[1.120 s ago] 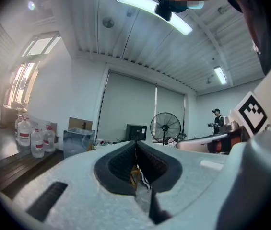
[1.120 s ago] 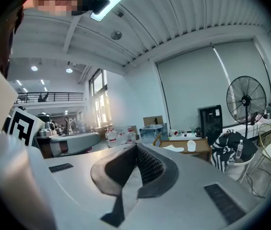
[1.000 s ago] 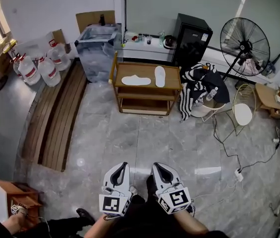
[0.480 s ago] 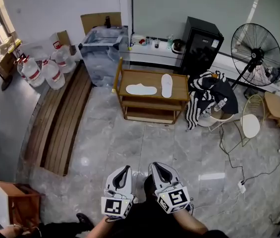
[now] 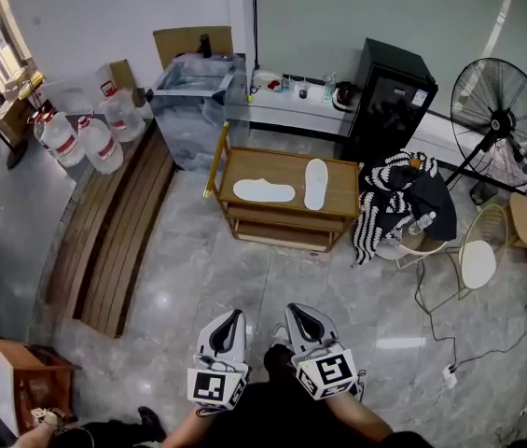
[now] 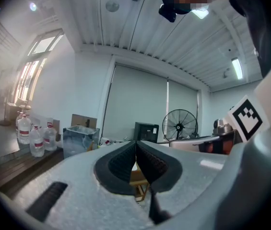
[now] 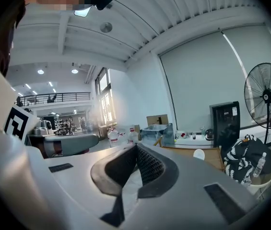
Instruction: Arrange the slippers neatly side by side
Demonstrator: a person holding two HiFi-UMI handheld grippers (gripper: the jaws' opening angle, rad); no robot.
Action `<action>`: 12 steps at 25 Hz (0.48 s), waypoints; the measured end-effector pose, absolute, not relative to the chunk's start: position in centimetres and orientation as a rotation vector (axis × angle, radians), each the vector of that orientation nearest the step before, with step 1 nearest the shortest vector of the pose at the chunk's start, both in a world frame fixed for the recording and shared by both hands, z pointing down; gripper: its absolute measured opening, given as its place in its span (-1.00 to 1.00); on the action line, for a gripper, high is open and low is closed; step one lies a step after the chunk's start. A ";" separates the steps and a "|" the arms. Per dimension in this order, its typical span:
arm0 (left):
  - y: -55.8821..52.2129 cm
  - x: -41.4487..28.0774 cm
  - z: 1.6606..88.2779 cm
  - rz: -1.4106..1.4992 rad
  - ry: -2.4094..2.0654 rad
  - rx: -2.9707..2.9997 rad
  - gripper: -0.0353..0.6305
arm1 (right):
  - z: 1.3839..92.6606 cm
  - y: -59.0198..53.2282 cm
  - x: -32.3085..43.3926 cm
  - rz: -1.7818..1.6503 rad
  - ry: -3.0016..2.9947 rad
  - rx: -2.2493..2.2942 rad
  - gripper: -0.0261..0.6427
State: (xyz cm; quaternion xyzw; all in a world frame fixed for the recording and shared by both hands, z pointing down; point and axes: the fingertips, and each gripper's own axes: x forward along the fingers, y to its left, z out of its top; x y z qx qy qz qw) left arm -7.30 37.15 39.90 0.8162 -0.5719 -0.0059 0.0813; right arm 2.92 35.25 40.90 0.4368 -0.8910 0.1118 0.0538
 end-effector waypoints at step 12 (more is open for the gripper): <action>29.2 -4.4 39.1 0.044 -1.843 2.385 -0.84 | 40.6 25.7 7.5 0.322 -2.745 1.283 -0.89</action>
